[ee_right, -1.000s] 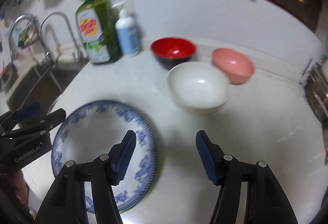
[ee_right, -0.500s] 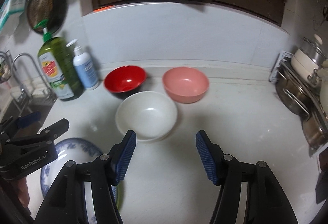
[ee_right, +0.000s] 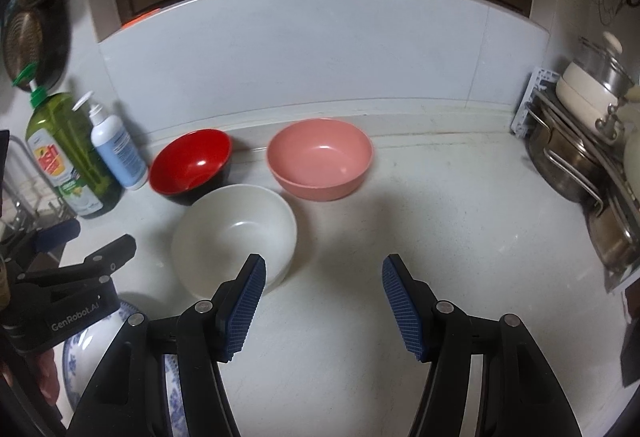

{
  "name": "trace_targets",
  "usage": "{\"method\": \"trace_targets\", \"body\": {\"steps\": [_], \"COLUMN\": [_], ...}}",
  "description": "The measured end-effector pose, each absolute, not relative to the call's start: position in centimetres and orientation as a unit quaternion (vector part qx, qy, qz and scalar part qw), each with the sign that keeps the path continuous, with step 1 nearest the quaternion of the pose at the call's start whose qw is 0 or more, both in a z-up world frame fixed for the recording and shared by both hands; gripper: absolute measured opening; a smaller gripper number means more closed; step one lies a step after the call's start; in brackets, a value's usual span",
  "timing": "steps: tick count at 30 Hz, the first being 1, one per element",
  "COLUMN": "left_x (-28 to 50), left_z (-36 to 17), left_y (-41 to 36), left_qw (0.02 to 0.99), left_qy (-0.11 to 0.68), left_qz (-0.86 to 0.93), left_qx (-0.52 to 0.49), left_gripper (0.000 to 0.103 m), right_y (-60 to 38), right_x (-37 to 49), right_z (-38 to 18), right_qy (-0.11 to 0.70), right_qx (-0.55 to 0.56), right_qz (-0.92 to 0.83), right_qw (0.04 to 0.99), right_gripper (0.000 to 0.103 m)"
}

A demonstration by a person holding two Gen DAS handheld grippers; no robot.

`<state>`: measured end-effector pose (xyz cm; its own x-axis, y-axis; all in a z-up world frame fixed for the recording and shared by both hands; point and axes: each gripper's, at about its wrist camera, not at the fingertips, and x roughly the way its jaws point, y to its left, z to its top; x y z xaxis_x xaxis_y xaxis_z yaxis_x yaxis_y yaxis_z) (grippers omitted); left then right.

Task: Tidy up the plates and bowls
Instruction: 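Move both open grippers down to the rim of the white bowl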

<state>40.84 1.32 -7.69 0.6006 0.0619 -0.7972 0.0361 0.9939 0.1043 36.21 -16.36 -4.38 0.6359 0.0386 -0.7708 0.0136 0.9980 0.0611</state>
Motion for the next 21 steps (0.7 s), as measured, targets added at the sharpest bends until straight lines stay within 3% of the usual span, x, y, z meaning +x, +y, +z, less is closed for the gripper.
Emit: {"method": "trace_targets", "body": {"steps": [21], "left_x": [44.5], "left_z": [-9.7], "left_y": [0.3], "left_qw": [0.894], "left_qy": [0.444], "left_qz": [-0.026], "left_qx": [0.062], "left_gripper": [0.08], "right_y": [-18.0], "right_x": [39.7], "right_z": [-7.0], "right_qy": [0.45], "right_qx": [0.089], "right_qz": [0.004], "right_qw": [0.889], "right_gripper": [0.062]}}
